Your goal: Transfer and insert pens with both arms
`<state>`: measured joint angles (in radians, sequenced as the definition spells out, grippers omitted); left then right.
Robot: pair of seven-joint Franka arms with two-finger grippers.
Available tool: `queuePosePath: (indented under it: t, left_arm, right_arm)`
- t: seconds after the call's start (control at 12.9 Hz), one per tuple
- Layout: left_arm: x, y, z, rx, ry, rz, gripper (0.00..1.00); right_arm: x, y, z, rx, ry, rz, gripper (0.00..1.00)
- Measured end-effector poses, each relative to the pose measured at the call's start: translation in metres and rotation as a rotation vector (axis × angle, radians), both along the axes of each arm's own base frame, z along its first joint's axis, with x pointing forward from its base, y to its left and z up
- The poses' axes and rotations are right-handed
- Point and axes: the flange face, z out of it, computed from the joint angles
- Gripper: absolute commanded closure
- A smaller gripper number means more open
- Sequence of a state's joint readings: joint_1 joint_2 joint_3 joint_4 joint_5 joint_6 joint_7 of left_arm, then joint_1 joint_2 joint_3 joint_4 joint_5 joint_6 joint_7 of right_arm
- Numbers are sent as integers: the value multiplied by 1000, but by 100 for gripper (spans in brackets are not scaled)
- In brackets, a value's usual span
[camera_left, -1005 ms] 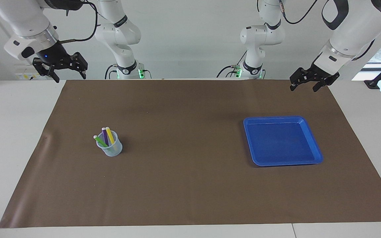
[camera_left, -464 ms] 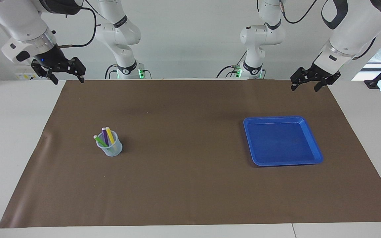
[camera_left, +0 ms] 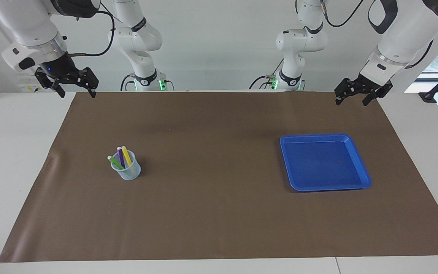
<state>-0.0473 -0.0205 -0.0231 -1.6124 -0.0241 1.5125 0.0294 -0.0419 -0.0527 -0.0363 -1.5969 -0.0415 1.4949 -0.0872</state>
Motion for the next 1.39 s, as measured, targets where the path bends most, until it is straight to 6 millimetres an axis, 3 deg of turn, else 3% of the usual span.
queuePosePath:
  t: [0.23, 1.39]
  left_arm:
    - [0, -1, 0, 0, 0, -2, 0]
    - [0, 3, 0, 0, 1, 6, 0]
  right_arm:
    - [1, 9, 0, 0, -1, 16, 0]
    - [1, 9, 0, 0, -1, 12, 0]
